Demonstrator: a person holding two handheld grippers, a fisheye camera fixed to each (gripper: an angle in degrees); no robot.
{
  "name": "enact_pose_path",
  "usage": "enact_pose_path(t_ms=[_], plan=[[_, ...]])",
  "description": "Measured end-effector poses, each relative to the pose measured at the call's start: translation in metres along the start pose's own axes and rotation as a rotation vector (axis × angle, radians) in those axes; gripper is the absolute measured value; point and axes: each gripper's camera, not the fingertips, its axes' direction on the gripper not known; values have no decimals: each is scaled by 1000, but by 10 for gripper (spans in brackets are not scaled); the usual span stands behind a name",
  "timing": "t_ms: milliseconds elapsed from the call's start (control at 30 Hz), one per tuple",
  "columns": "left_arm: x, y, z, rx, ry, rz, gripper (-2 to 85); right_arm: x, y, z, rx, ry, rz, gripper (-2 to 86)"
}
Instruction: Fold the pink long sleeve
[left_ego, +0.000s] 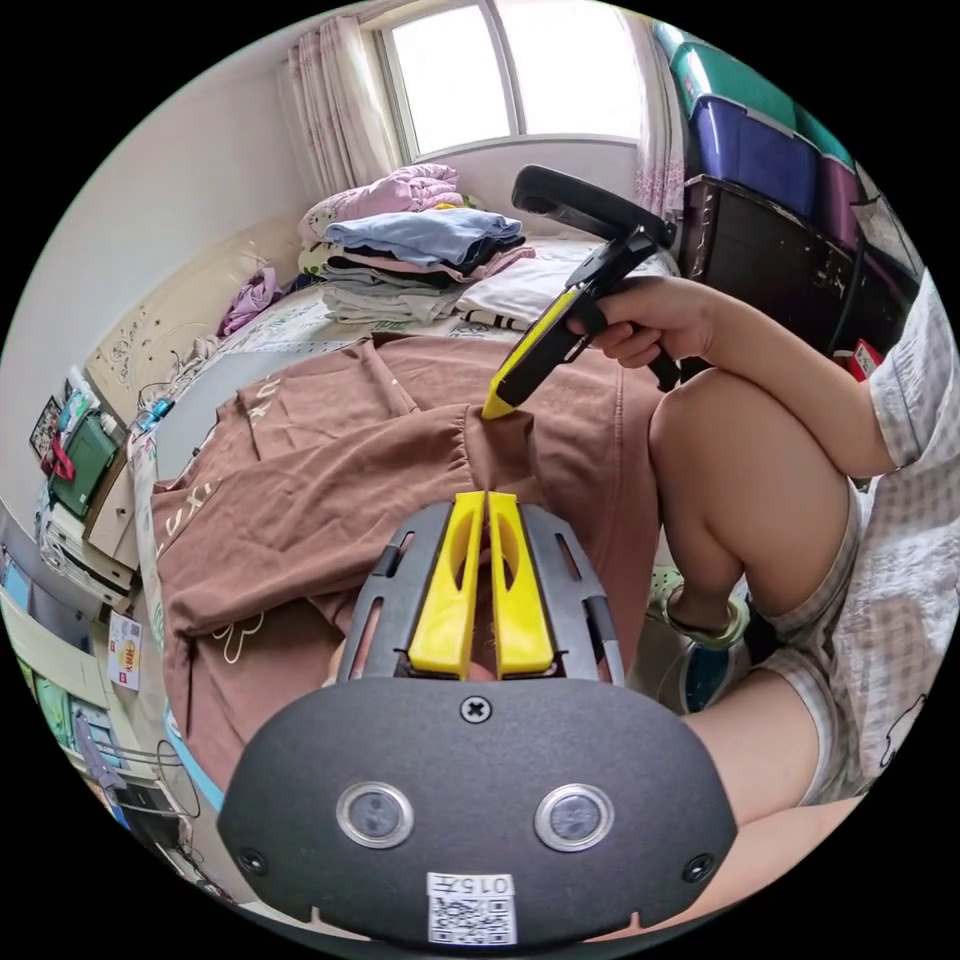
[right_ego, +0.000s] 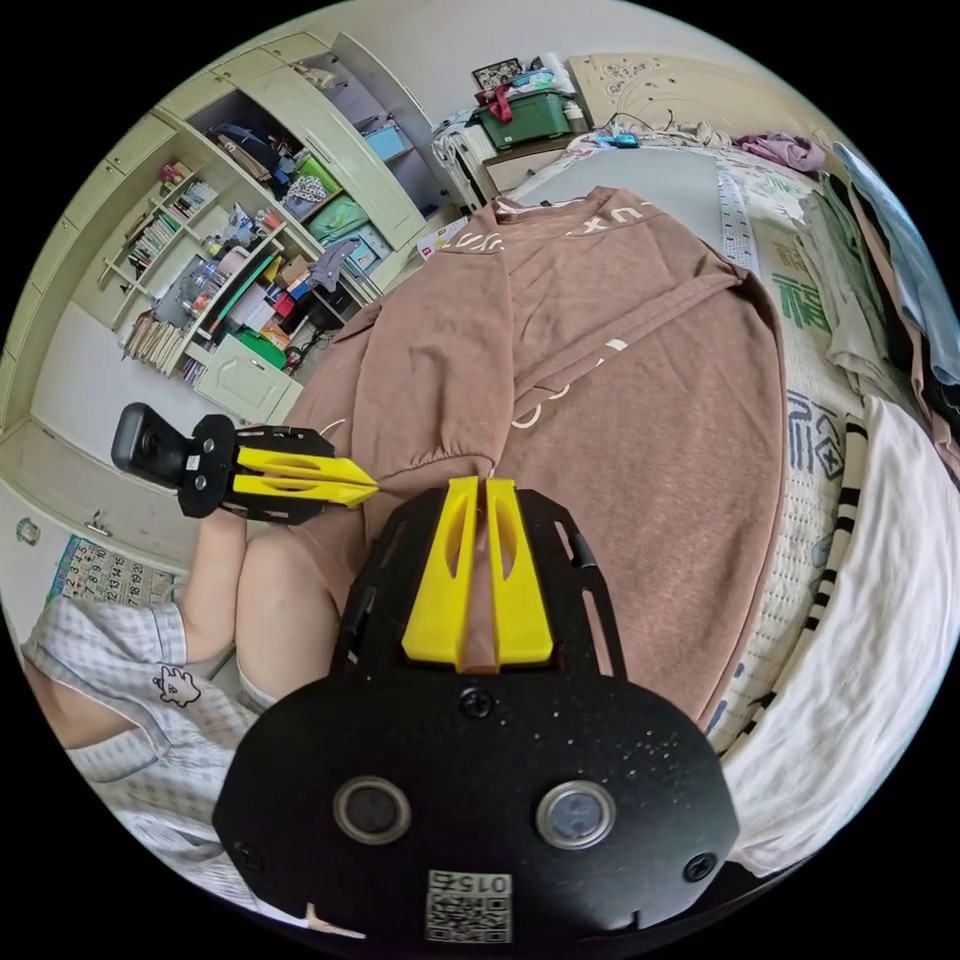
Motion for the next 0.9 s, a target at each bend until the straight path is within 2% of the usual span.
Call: enact_pose_path(t_ms=[167,433,733,900], plan=[[-5,-3,9,-48,-3,-14,3,-13,-4,21,-90,92,-45,4],[-13,0,5,-45,6,-19,3,-6,-3,27,-80,46,-11,6],[-18,4,0,-58,-16,-24,3,-11,-1,31,-73,87,-9,5],[-47,14,-3,-29,100,-150,2,-13,1,32,-62,115,11,5]])
